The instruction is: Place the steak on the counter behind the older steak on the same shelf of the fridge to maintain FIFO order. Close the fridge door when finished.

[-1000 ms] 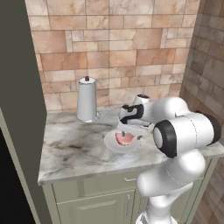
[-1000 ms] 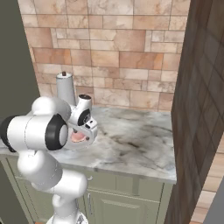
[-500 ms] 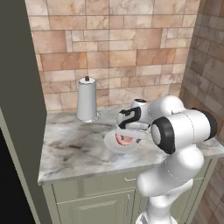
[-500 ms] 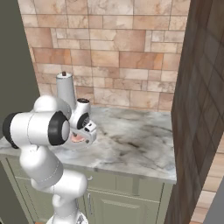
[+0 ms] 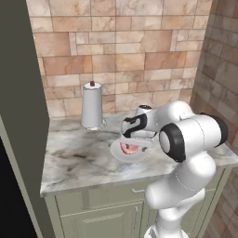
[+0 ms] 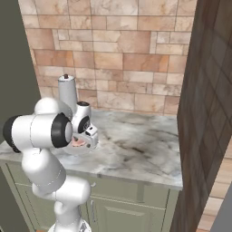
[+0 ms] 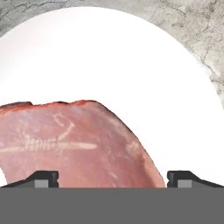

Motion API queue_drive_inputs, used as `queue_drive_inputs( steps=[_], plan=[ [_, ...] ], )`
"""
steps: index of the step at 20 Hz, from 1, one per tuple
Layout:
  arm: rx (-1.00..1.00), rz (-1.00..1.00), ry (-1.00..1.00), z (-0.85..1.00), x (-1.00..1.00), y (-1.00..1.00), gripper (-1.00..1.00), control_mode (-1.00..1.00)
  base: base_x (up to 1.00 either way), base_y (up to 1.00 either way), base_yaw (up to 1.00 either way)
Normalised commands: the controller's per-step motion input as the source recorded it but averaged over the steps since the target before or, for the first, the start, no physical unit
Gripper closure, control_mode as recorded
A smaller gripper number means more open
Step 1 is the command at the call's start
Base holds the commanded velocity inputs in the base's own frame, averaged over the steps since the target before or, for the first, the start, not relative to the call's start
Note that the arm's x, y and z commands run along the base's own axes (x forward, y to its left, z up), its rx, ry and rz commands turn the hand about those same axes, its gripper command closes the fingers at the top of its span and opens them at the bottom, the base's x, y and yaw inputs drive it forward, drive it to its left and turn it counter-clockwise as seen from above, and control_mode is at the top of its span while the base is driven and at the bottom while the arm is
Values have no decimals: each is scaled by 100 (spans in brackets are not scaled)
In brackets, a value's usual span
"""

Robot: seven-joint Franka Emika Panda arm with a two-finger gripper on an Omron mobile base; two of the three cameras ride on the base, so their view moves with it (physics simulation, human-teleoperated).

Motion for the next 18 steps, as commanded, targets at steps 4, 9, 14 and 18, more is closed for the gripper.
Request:
queue_drive_inputs(
  steps=[4,9,14,18],
  plan=[
    [0,0,-3,0,0,12,-100,-100,0,0,0],
    [0,0,-2,-6,0,16,-100,-100,0,0,0],
    [0,0,-4,-20,0,12,-100,-100,0,0,0],
    [0,0,-5,-48,0,18,-100,-100,0,0,0]
  ],
)
